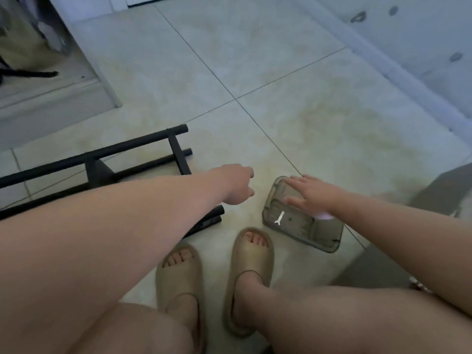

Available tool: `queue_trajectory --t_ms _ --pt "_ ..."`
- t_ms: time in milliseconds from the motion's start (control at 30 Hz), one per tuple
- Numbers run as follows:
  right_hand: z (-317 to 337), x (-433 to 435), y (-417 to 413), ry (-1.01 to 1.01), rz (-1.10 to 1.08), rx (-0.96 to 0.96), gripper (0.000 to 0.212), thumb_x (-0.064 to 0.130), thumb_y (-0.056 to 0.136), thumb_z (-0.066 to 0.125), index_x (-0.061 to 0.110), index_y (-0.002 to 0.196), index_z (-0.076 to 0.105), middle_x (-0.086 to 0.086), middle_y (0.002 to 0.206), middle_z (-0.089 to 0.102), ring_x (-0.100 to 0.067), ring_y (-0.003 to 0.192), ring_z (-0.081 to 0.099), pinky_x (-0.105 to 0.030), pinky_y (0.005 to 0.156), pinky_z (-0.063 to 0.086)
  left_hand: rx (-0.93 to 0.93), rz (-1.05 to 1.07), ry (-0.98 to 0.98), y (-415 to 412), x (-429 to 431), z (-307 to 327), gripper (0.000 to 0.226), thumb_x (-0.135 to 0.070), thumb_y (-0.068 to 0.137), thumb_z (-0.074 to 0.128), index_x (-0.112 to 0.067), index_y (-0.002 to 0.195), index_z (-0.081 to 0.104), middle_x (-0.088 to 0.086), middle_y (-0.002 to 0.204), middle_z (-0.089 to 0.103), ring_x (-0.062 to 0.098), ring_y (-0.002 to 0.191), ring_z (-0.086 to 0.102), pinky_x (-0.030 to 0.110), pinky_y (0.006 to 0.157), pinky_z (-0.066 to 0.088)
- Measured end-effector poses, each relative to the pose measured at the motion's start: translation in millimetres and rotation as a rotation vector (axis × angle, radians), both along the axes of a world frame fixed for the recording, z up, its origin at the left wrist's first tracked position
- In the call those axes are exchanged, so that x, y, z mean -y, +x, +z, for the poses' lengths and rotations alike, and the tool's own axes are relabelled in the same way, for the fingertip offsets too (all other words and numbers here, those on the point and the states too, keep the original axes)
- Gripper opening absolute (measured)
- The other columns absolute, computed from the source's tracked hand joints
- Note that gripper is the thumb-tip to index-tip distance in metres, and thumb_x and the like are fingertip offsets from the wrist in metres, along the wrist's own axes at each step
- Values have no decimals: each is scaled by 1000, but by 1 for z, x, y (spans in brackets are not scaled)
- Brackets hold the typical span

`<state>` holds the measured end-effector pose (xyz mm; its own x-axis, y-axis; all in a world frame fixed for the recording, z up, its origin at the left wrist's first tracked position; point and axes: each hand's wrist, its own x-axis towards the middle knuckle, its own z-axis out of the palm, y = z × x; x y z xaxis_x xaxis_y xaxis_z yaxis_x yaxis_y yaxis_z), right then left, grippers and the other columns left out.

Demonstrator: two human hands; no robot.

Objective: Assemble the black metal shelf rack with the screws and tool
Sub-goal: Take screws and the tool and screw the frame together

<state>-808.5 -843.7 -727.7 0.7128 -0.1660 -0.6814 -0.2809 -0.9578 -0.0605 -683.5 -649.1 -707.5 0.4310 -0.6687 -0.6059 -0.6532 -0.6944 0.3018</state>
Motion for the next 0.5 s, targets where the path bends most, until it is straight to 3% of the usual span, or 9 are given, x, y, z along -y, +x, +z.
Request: queue_trajectory --t_ms 133,333,433,500 --pt "-45 27 2 -5 -74 -128 67 58 105 37 32 163 16 -7 165 31 -29 149 33 -40 117 32 -155 43 -27 -9 30 -37 58 -38 103 48 -17 154 28 7 155 39 28 140 39 36 110 35" --pt "-120 50 -7 -42 -69 -258 50 35 105 46 21 153 42 -12 149 52 -33 133 51 -40 108 44 -329 249 -31 -15 58 -103 67 -38 102 51 -7 154 24 14 150 45 32 136 45 32 103 37" --pt "-143 61 -19 -40 -81 -264 46 28 100 51 21 146 49 -11 139 59 -32 123 58 -38 98 49 -378 331 -55 -17 68 -129 55 -34 102 49 -8 149 35 12 142 54 31 129 51 32 102 40" --pt "-155 62 -23 -9 -77 -225 41 30 98 57 21 138 55 -8 132 63 -30 117 61 -36 90 50 -397 377 -107 -19 71 -142 36 -30 101 50 -11 132 53 11 128 64 31 115 60 33 97 46"
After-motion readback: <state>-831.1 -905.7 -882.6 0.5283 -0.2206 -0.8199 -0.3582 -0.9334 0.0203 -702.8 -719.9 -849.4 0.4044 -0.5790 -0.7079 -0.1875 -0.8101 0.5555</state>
